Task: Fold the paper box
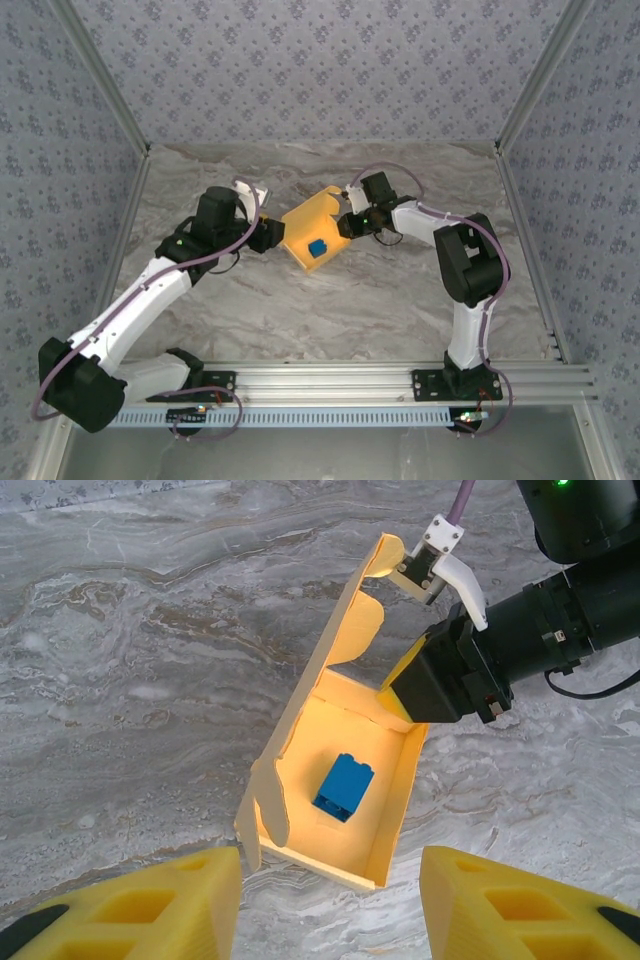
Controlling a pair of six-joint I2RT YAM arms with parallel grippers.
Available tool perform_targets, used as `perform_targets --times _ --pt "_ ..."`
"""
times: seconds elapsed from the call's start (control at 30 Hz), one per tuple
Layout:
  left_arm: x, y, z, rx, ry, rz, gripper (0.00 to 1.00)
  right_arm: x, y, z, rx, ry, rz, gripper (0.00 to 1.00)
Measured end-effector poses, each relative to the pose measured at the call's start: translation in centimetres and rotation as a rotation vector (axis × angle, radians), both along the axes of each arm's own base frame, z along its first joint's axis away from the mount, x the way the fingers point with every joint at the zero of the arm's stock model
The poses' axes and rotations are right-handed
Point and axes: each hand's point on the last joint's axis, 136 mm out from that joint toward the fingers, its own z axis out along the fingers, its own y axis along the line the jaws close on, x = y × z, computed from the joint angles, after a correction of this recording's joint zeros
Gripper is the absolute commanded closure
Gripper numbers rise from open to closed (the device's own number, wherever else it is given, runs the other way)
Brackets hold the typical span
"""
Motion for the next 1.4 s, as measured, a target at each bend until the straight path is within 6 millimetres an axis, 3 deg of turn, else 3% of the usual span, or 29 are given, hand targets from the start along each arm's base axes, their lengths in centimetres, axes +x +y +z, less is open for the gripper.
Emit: perform_targets --times 0.57,1.4 --pt "0.0 0.0 0.0 0.000 0.000 0.000 0.50 -1.0 -1.3 -0.4 -0.162 -0.043 -0.068 0.87" --pt "-0.2 0.1 -1.1 0.003 0.026 0.006 0.50 -8.3 -5.2 -0.9 -0.504 -0.057 -0.385 0.89"
